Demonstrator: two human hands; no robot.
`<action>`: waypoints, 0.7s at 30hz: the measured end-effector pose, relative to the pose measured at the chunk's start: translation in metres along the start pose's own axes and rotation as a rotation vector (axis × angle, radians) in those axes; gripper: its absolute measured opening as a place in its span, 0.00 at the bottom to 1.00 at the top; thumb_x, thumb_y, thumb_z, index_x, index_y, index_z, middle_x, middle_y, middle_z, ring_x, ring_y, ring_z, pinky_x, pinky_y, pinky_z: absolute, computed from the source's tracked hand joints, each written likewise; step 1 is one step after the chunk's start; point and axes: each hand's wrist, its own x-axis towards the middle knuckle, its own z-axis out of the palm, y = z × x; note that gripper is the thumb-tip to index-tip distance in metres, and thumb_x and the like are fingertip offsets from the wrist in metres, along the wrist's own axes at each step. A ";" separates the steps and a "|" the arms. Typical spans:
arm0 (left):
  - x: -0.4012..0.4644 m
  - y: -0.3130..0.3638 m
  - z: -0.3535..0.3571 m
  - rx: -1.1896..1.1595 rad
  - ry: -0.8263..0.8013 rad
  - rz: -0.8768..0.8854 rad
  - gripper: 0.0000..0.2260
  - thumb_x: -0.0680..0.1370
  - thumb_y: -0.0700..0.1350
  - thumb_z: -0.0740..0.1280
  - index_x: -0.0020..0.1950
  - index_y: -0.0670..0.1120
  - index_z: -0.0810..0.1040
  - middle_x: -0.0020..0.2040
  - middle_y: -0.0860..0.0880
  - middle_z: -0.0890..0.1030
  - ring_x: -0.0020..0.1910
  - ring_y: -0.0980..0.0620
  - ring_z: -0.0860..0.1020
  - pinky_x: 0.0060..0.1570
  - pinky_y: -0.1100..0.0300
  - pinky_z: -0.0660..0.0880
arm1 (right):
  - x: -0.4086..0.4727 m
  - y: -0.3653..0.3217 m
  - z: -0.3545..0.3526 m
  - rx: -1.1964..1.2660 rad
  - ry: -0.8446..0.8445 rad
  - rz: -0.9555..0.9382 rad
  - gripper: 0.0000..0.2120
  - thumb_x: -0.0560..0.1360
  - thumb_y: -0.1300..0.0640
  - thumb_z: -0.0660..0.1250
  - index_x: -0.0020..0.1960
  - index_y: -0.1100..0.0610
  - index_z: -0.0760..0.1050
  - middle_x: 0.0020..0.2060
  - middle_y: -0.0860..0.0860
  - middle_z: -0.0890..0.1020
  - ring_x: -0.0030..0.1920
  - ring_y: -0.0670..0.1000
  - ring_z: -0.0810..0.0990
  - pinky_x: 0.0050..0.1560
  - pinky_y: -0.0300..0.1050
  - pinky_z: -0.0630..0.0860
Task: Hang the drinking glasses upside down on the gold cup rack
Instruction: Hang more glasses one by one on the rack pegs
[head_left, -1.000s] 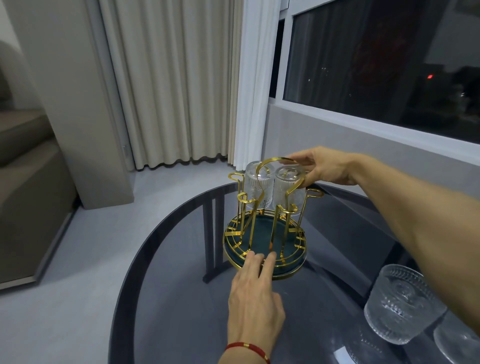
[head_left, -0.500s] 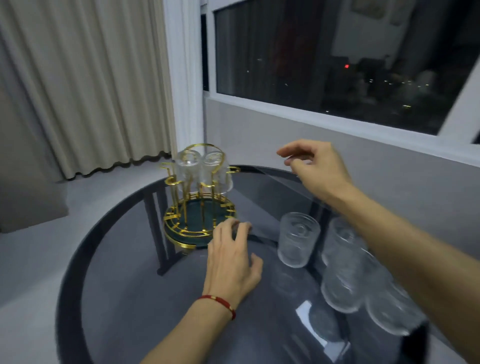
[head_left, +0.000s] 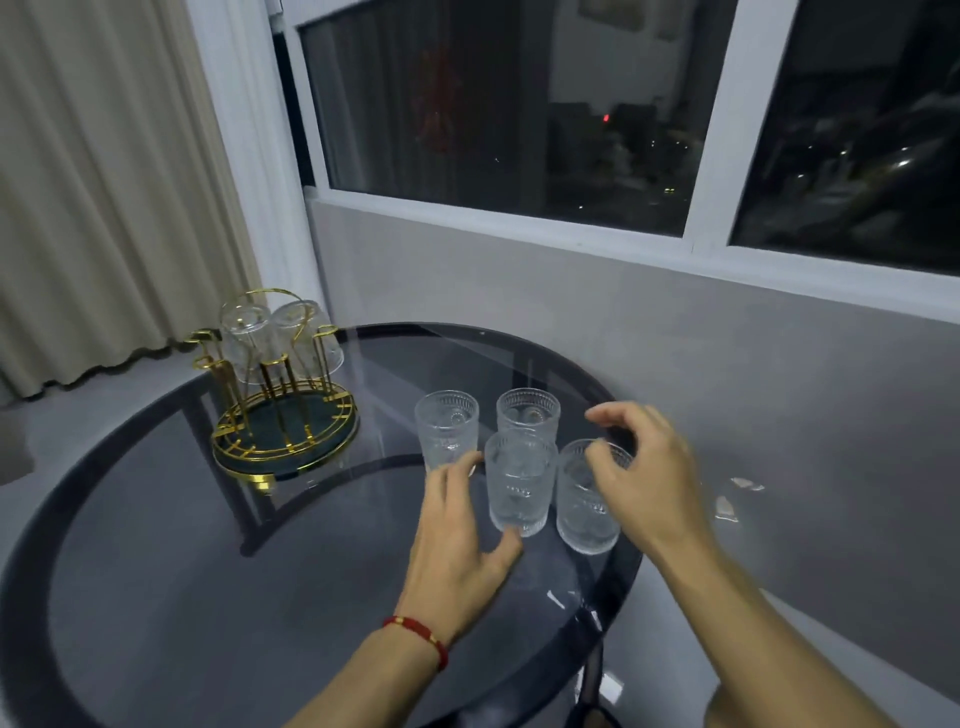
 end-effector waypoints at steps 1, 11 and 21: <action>0.002 -0.002 0.000 0.024 0.055 -0.023 0.32 0.72 0.49 0.71 0.74 0.49 0.64 0.64 0.53 0.67 0.62 0.58 0.69 0.61 0.76 0.64 | -0.002 0.001 0.001 -0.040 -0.055 -0.013 0.14 0.73 0.56 0.68 0.58 0.49 0.82 0.56 0.46 0.82 0.61 0.54 0.79 0.66 0.57 0.74; 0.109 -0.031 -0.026 0.191 -0.135 -0.254 0.47 0.70 0.45 0.78 0.81 0.51 0.53 0.80 0.40 0.58 0.78 0.38 0.60 0.75 0.41 0.65 | 0.013 -0.004 0.033 -0.558 -0.385 -0.052 0.47 0.67 0.20 0.51 0.81 0.41 0.62 0.78 0.52 0.68 0.76 0.58 0.66 0.70 0.61 0.69; 0.091 -0.040 -0.059 0.140 0.088 -0.175 0.46 0.69 0.54 0.79 0.80 0.47 0.59 0.63 0.45 0.72 0.58 0.48 0.75 0.59 0.52 0.77 | -0.006 -0.035 0.042 0.000 -0.124 -0.341 0.19 0.75 0.51 0.69 0.64 0.54 0.83 0.62 0.46 0.81 0.66 0.47 0.75 0.67 0.46 0.74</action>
